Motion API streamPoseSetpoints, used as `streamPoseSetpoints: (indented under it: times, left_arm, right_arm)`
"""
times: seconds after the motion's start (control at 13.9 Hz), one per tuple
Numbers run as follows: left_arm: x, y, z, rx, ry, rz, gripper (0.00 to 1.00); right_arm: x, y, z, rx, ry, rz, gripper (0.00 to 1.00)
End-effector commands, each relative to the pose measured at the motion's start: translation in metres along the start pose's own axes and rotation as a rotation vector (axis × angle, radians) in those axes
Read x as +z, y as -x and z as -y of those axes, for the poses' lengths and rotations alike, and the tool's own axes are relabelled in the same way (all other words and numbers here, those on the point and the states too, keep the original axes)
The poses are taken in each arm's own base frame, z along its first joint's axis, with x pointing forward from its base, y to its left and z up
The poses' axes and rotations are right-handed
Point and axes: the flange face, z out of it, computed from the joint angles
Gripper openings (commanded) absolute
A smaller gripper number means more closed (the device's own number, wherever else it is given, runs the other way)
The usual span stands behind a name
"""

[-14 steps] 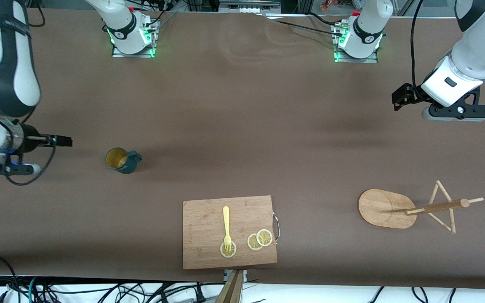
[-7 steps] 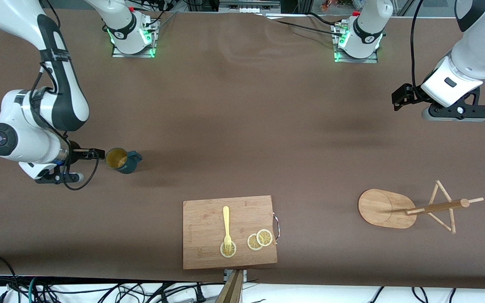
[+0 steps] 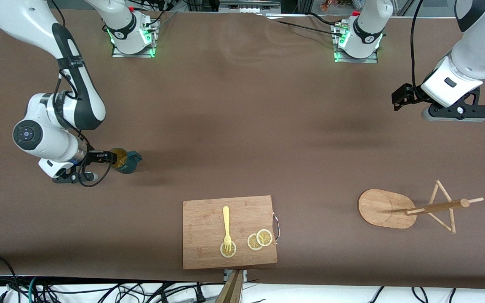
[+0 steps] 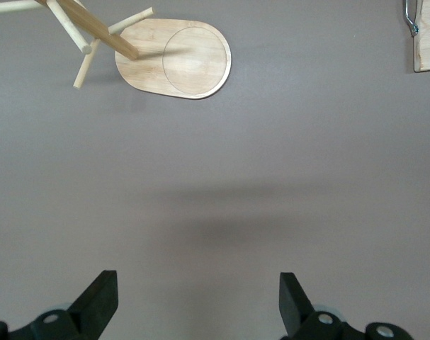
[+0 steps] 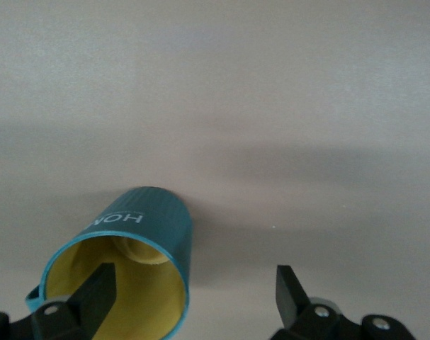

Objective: Pass cup and hang on rack
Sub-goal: 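Reach the right gripper down to the teal mug's rim, then grasp the teal mug rim with the right gripper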

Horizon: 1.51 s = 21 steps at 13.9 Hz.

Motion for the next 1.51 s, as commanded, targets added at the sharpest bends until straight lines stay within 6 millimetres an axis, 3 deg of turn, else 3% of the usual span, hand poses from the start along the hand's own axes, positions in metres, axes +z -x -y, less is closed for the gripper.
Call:
streamPoseSetpoints:
  times: [0.0, 0.43, 0.65, 0.94, 1.01, 1.22, 1.44]
  left_arm:
    - [-0.007, -0.002, 0.001, 0.021, 0.010, 0.007, 1.00]
    - [-0.007, -0.002, 0.000, 0.021, 0.010, 0.007, 1.00]
    - [-0.007, -0.002, 0.000, 0.021, 0.010, 0.007, 1.00]
    - [-0.007, -0.002, 0.001, 0.020, 0.010, 0.007, 1.00]
    - [-0.007, -0.002, 0.000, 0.023, 0.010, 0.007, 1.00]
    - [-0.007, -0.002, 0.001, 0.021, 0.010, 0.007, 1.00]
    - [-0.007, -0.002, 0.001, 0.021, 0.010, 0.007, 1.00]
  right_arm:
    - [0.007, -0.001, 0.003, -0.017, -0.016, -0.023, 1.00]
    - [0.021, -0.001, -0.003, -0.065, -0.116, -0.025, 0.98]
    - [0.021, -0.002, -0.003, -0.068, -0.118, -0.024, 0.45]
    - [0.019, -0.002, -0.001, -0.094, -0.119, -0.021, 0.05]
    - [0.018, -0.003, 0.001, -0.099, -0.117, -0.022, 0.00]
    - [0.014, -0.005, 0.010, -0.115, -0.116, -0.027, 0.00]
    - [-0.011, -0.021, 0.035, -0.144, -0.110, -0.080, 0.00]
